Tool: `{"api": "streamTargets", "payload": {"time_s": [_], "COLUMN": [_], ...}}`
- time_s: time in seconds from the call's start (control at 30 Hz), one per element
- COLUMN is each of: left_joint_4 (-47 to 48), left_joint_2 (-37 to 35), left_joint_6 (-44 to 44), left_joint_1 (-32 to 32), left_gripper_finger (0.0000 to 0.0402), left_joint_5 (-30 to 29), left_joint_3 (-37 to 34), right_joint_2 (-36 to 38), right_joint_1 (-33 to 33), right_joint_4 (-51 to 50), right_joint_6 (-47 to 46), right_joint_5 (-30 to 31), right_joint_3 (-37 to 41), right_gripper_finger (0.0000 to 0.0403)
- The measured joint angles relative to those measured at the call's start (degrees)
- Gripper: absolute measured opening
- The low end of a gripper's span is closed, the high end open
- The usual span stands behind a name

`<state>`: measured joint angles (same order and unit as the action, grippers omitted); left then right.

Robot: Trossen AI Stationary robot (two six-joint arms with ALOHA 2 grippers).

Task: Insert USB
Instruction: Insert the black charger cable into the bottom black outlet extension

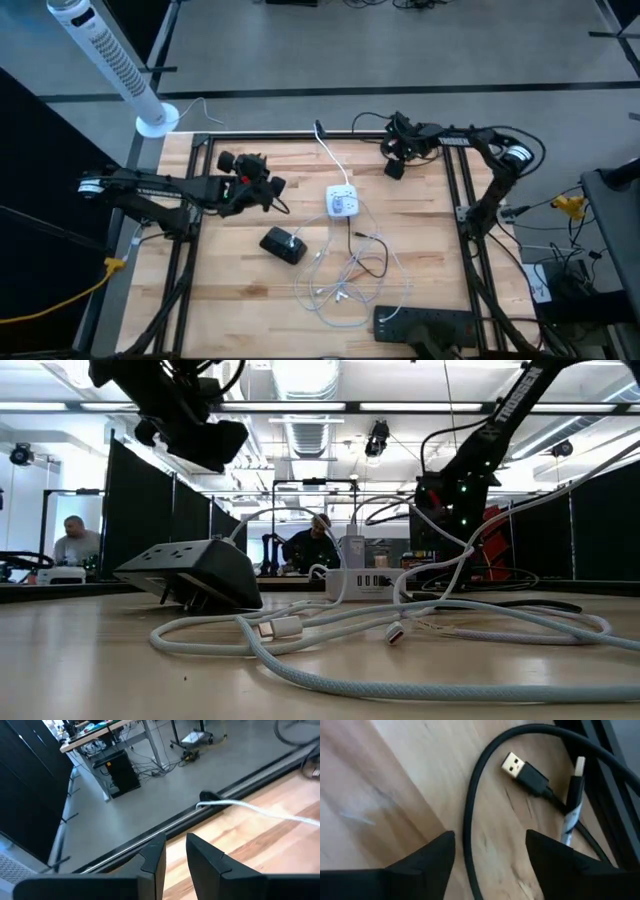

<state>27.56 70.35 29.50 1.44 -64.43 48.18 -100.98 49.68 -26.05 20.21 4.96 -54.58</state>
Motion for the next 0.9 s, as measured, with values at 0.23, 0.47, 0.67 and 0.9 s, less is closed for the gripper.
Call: {"api": "streamTargets", "payload": {"time_s": [0.23, 0.47, 0.67, 0.9], "left_joint_4": [-5.7, -6.0, -5.7, -5.7], "left_joint_2": [2.0, 2.0, 2.0, 1.9], "left_joint_6": [-7.6, -9.3, -9.3, -9.5], "left_joint_1": [0.5, 0.5, 0.5, 0.4], "left_gripper_finger": [0.0063, 0.0063, 0.0065, 0.0066], "left_joint_5": [0.3, 0.9, 1.2, 4.0], "left_joint_3": [0.0, 0.0, 0.0, 0.0], "right_joint_2": [-2.7, 3.4, 9.6, 12.3], "right_joint_1": [-0.8, -15.2, -34.2, -53.1], "right_joint_4": [-5.9, -14.4, -16.5, -20.1], "right_joint_6": [-0.9, -6.3, -19.6, -31.8], "right_joint_5": [-3.9, -3.5, -8.7, -3.7], "right_joint_3": [-3.4, -1.4, 0.8, 1.8], "right_gripper_finger": [0.0070, 0.0023, 0.0007, 0.0039]}}
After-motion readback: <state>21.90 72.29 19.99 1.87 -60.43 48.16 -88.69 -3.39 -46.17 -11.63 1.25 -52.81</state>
